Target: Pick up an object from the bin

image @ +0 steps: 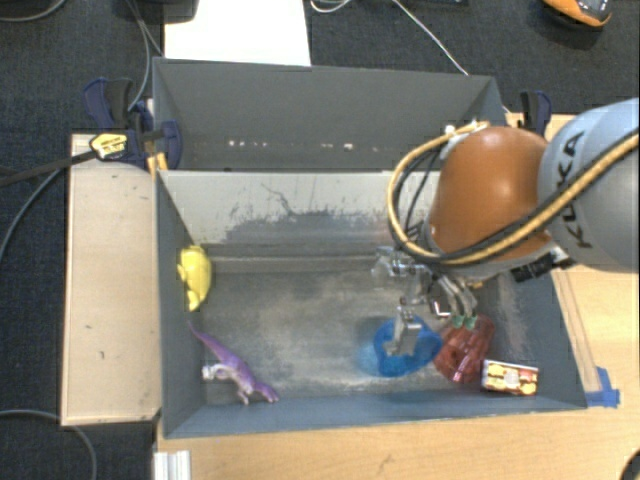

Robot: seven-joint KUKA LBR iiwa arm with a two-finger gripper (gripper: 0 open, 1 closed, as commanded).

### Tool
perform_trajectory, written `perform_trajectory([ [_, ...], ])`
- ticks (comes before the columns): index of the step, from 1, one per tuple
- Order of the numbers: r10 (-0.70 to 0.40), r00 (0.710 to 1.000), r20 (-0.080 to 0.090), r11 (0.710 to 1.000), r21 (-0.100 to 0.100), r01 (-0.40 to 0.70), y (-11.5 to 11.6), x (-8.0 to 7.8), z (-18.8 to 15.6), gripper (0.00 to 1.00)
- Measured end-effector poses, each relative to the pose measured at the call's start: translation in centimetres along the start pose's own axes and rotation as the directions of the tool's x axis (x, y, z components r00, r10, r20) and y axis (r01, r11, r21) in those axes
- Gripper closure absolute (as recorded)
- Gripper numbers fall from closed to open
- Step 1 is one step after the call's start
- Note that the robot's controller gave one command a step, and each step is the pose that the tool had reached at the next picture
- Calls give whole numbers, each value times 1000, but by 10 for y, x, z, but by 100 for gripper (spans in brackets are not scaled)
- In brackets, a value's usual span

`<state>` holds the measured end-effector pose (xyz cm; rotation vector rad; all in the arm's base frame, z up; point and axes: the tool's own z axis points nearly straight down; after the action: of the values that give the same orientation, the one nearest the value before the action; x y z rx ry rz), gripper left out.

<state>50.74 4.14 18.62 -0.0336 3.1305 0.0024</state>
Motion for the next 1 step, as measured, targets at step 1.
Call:
perform_trajectory([
  [1,-66,998,-3,998,0,66,-11,12,62,0],
])
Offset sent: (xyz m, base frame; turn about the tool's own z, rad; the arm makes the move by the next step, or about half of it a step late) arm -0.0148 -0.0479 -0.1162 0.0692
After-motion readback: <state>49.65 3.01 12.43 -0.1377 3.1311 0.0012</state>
